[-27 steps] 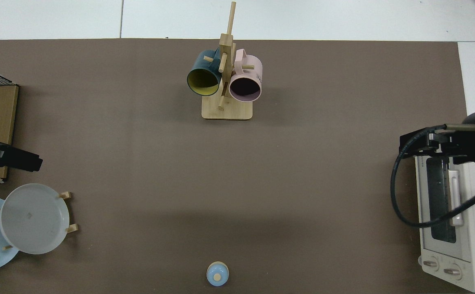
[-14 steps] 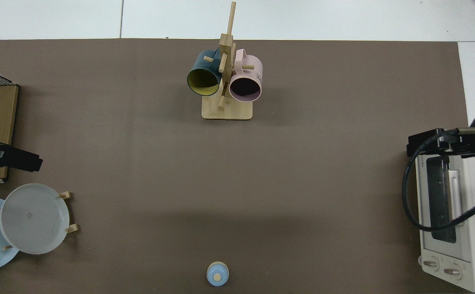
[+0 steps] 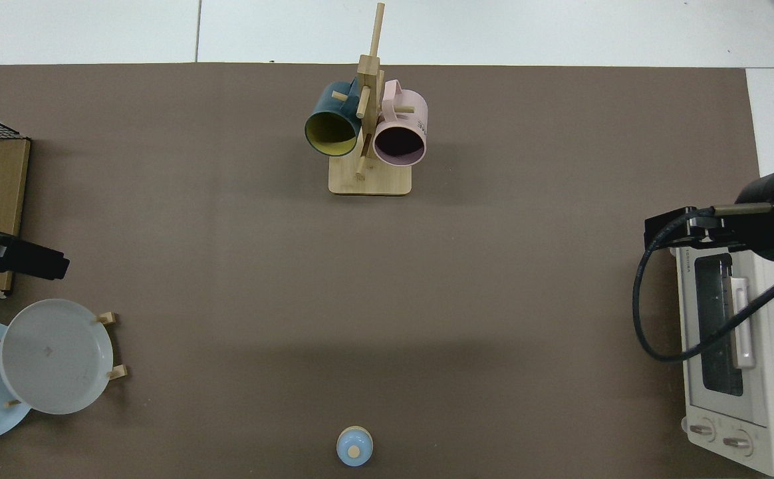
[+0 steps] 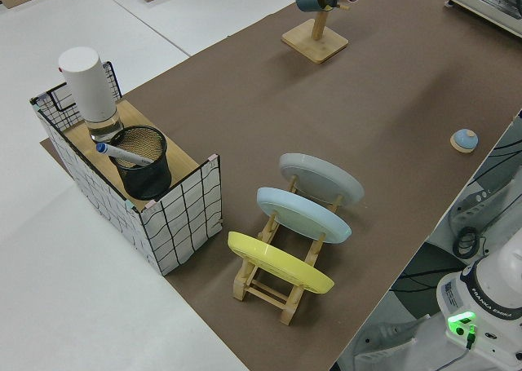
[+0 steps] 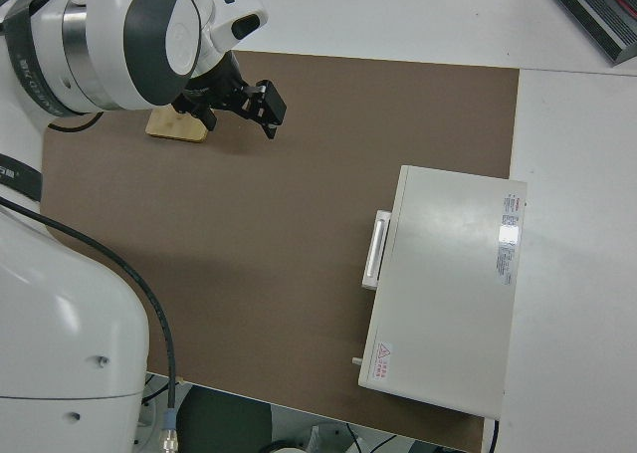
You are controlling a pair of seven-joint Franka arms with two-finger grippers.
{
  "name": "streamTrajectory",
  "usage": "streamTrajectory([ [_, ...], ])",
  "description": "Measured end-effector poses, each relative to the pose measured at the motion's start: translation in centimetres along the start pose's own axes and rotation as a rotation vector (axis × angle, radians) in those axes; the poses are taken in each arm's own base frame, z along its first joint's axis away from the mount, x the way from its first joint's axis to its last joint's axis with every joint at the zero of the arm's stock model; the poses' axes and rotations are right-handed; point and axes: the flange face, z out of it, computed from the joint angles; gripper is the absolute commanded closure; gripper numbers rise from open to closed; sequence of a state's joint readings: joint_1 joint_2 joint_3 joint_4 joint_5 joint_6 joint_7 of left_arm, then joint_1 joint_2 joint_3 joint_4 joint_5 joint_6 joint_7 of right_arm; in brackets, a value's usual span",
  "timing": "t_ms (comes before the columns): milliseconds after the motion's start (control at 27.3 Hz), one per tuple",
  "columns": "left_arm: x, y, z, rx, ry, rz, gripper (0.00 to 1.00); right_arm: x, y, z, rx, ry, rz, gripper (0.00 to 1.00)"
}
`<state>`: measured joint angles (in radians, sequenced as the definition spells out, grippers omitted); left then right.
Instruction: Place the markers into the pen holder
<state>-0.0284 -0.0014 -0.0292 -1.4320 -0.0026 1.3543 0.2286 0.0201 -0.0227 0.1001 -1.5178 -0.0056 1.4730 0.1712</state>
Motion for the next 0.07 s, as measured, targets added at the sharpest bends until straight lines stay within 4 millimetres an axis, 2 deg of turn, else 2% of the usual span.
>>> streamTrajectory([
  [73,0.00,0.00,0.00,0.000,0.000,0.000,0.00,-0.05,0.00,0.00,0.000,0.000,0.000,0.00],
])
